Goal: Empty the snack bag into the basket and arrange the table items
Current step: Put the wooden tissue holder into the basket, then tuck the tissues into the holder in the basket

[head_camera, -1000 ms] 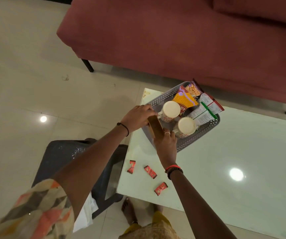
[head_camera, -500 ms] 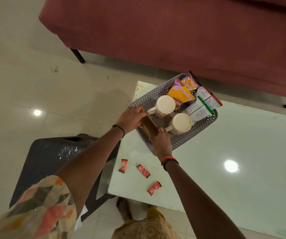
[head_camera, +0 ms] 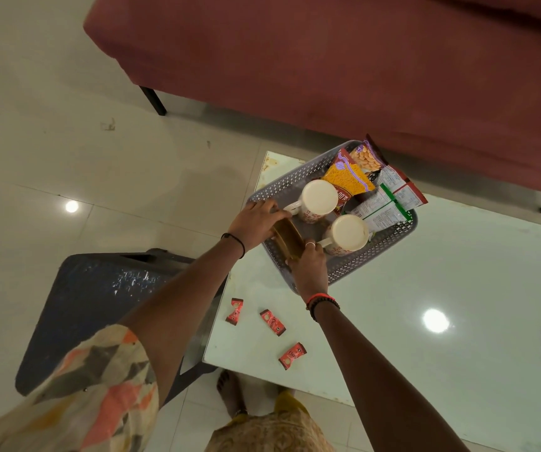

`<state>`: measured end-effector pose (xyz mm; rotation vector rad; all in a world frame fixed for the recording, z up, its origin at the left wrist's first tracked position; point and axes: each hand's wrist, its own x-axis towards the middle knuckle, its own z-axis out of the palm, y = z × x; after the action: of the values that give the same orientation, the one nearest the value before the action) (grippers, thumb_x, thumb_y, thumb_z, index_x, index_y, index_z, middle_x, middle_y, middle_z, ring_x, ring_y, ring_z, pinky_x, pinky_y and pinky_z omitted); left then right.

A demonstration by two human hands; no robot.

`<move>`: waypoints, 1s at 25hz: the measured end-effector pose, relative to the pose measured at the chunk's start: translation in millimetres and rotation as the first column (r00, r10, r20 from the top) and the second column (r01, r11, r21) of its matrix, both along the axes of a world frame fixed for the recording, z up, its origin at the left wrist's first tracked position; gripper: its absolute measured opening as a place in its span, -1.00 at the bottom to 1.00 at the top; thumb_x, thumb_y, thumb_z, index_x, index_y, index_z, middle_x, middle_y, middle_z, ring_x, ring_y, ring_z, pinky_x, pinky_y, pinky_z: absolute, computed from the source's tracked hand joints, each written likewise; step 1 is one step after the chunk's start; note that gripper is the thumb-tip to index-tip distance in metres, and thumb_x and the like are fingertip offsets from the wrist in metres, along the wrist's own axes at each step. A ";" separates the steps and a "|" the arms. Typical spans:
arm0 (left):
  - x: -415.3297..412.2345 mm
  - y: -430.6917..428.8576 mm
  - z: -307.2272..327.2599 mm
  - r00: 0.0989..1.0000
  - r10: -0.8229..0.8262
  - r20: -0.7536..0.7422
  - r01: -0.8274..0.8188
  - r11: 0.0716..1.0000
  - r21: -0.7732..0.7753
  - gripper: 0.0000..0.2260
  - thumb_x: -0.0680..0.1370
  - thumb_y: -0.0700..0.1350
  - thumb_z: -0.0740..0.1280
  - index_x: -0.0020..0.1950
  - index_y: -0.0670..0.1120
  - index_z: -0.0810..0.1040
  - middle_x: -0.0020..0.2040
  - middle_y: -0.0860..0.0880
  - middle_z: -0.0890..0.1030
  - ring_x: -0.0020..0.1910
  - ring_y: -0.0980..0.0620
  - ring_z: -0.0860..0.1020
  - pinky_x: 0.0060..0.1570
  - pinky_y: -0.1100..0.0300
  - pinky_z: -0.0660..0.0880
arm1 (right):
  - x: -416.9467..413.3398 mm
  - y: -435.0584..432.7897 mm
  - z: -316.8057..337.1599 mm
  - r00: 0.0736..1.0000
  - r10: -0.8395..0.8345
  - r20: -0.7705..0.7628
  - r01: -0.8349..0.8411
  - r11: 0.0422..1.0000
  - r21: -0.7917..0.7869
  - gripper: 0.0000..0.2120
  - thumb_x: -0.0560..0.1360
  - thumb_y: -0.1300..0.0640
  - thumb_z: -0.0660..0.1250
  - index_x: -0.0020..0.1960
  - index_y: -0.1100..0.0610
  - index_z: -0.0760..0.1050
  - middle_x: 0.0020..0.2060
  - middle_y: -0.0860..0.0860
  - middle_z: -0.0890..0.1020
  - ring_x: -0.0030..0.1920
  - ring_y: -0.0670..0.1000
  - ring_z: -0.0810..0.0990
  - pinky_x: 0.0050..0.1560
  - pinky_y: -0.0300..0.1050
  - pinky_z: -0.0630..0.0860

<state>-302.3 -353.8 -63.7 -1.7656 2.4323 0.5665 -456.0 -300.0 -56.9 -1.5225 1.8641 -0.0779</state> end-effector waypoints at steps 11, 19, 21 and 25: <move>54.3 126.4 56.8 0.510 0.718 -0.474 -0.790 0.609 0.073 -0.60 0.53 -0.17 0.31 0.37 -0.10 0.37 0.31 -0.12 0.37 0.20 -0.10 0.51 0.22 -0.02 0.50 | 38.0 57.1 46.4 0.958 -0.020 0.285 0.092 0.966 -0.242 -0.85 0.55 0.24 0.23 0.10 0.15 0.49 0.12 0.07 0.50 0.10 0.05 0.53 0.11 -0.04 0.56; 98.8 310.3 56.9 -0.105 0.903 -0.417 -0.986 -0.039 0.162 -0.70 0.57 -0.28 0.22 0.30 -0.15 0.46 0.29 -0.19 0.42 0.12 -0.17 0.55 0.11 0.04 0.47 | 129.2 162.1 40.8 0.904 0.159 0.396 -0.182 0.983 0.022 -0.85 0.55 0.21 0.23 0.09 0.17 0.50 -0.01 0.10 0.62 0.01 0.06 0.59 -0.05 -0.18 0.48; 102.1 348.9 46.1 -0.212 0.947 -0.243 -0.971 -0.176 0.160 -0.71 0.57 -0.23 0.25 0.29 -0.18 0.45 0.28 -0.24 0.43 0.18 -0.25 0.51 0.15 -0.12 0.44 | 145.4 189.4 31.2 0.918 0.133 0.374 -0.221 0.954 0.204 -0.77 0.53 0.15 0.30 0.14 0.22 0.47 0.05 0.16 0.61 0.08 0.13 0.59 0.00 -0.12 0.48; 97.5 393.3 25.5 -0.233 0.972 0.007 -0.920 -0.223 0.322 -0.62 0.54 -0.02 0.32 0.27 -0.18 0.40 0.24 -0.23 0.45 0.21 -0.25 0.47 0.22 -0.19 0.38 | 163.3 234.8 13.4 0.924 0.256 0.284 -0.344 0.882 0.323 -0.54 0.49 0.04 0.38 0.28 0.25 0.41 0.22 0.17 0.55 0.23 0.14 0.52 0.23 -0.03 0.49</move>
<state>-204.8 39.5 -38.3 -3.2945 0.0843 1.0520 -292.7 -65.2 -43.4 -1.4480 1.3462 0.2193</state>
